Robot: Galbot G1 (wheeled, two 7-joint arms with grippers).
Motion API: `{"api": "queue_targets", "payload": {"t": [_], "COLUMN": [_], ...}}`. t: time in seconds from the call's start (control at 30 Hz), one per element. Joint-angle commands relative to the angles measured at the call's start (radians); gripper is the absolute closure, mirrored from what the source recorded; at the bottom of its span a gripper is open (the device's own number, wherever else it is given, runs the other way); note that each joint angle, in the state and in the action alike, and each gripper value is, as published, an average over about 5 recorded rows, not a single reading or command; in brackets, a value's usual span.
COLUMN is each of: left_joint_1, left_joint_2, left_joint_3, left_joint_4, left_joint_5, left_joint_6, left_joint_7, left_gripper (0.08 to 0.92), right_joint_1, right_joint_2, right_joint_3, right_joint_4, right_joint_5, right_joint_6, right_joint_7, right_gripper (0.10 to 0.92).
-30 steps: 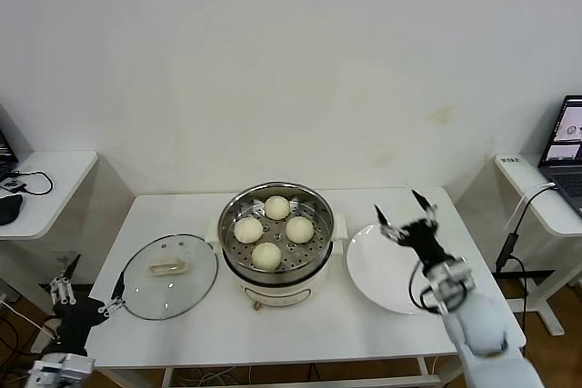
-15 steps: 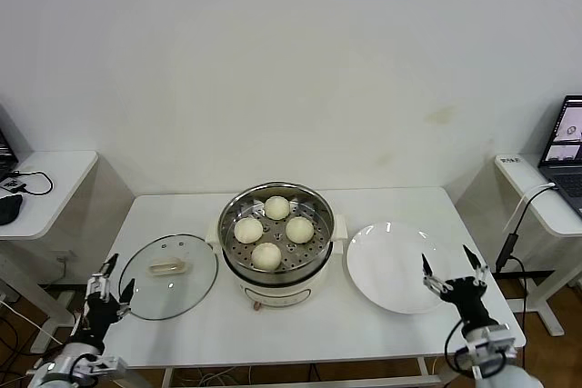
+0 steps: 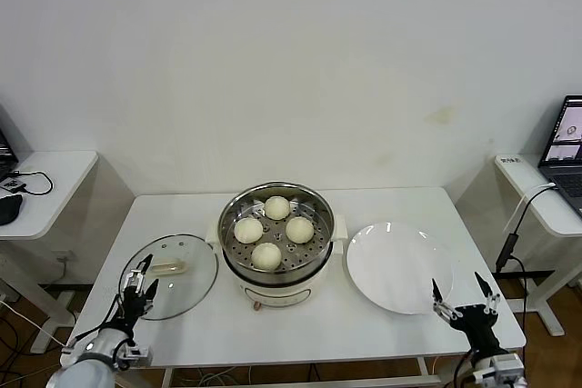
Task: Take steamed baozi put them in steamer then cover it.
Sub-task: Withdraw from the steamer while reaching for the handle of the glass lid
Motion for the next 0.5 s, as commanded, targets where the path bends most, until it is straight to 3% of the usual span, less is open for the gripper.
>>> {"api": "queue_targets", "payload": {"t": [0.03,0.5], "left_joint_1": [-0.143,-0.254], "left_joint_2": [0.005,0.012], "left_joint_3": [0.071,0.106], "left_joint_4": [0.137,0.291], "left_joint_5": [0.052,0.041], "left_joint_6": [-0.005,-0.008], "left_joint_7": [-0.007,-0.011], "left_gripper": [0.177,0.177], "right_joint_1": [-0.032,-0.048], "right_joint_2": [0.021,0.043], "right_joint_3": [0.018,0.023], "right_joint_4": [0.005,0.013], "right_joint_5": [-0.018,-0.034], "right_joint_6": [0.005,0.007], "right_joint_7": [-0.001,-0.004], "right_gripper": [0.203,0.203]}}
